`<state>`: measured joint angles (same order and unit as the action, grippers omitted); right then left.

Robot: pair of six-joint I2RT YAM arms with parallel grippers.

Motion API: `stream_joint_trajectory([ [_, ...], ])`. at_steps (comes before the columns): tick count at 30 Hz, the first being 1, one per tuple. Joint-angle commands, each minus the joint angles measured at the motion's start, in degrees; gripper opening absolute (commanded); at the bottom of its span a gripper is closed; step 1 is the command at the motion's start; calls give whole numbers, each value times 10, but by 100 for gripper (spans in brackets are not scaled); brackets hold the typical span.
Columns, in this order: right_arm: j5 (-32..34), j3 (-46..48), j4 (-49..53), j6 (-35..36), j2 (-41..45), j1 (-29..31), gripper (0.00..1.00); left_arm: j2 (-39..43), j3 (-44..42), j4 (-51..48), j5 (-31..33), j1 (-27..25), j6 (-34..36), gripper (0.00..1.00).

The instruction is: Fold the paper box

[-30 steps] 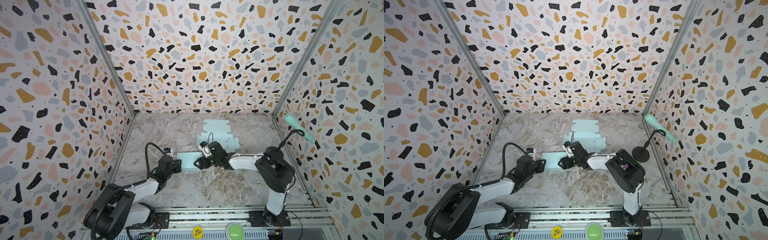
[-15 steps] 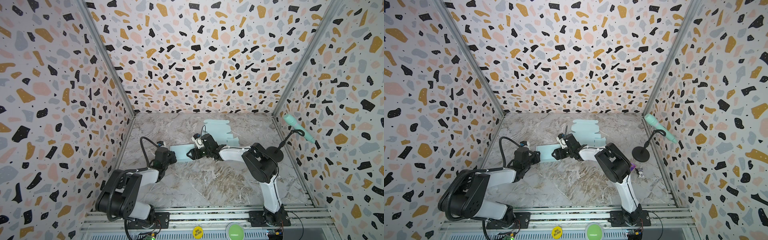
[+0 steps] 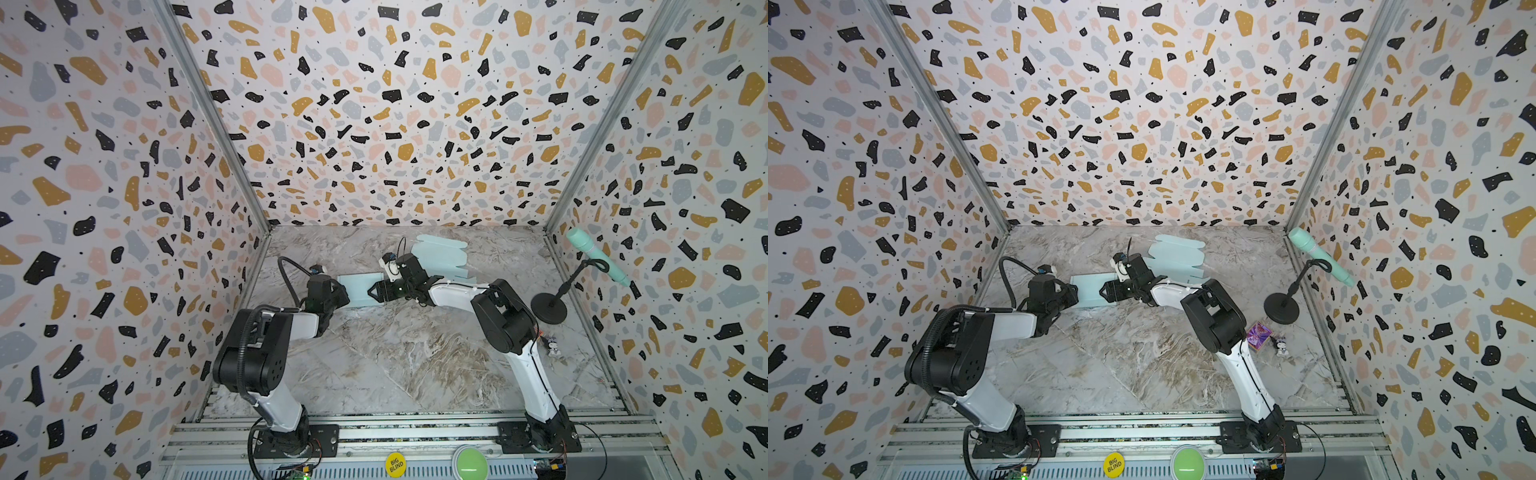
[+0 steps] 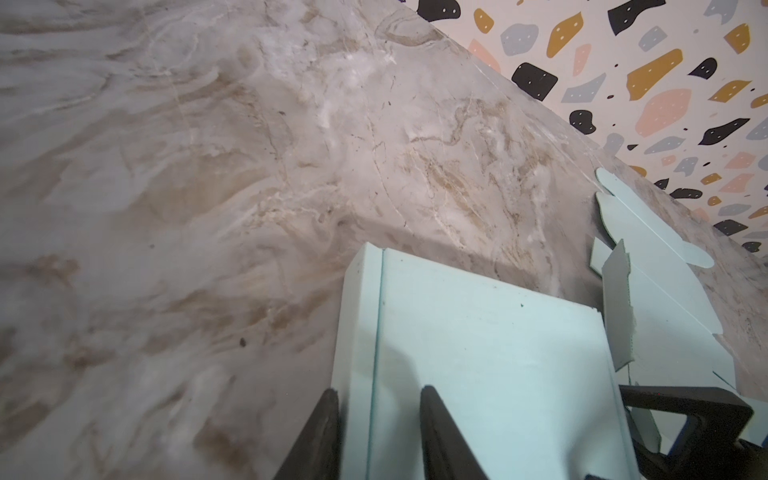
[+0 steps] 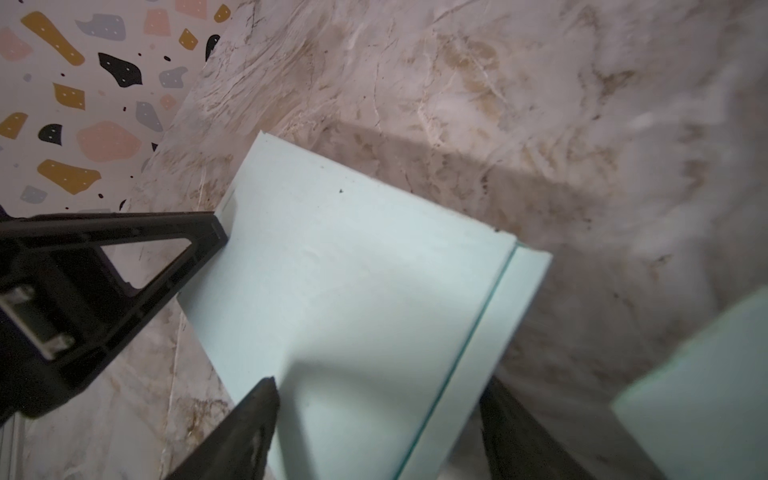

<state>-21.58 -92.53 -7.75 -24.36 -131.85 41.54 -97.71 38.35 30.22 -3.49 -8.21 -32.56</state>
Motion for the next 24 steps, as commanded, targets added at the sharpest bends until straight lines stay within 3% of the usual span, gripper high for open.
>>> stream_joint_trajectory([
  [1, -74, -40, -7, 11, -2, 25, 78, -22, 26, 24, -92, -12, 3, 34],
  [6, -73, -42, -8, 8, -1, 23, 82, -24, 32, 17, -88, -7, 6, 36],
  [10, -69, -35, -13, 8, 8, 23, 87, -6, 38, -4, -83, -1, 17, 44],
  [16, -61, -12, -25, 3, 30, 21, 92, 27, 44, -33, -81, 20, 23, 72],
  [20, -54, 4, -24, 5, 45, 21, 93, 71, 24, -54, -60, 28, 33, 100],
  [24, -50, 29, -43, -4, 61, 22, 94, 115, 9, -85, -52, 28, 50, 100],
])
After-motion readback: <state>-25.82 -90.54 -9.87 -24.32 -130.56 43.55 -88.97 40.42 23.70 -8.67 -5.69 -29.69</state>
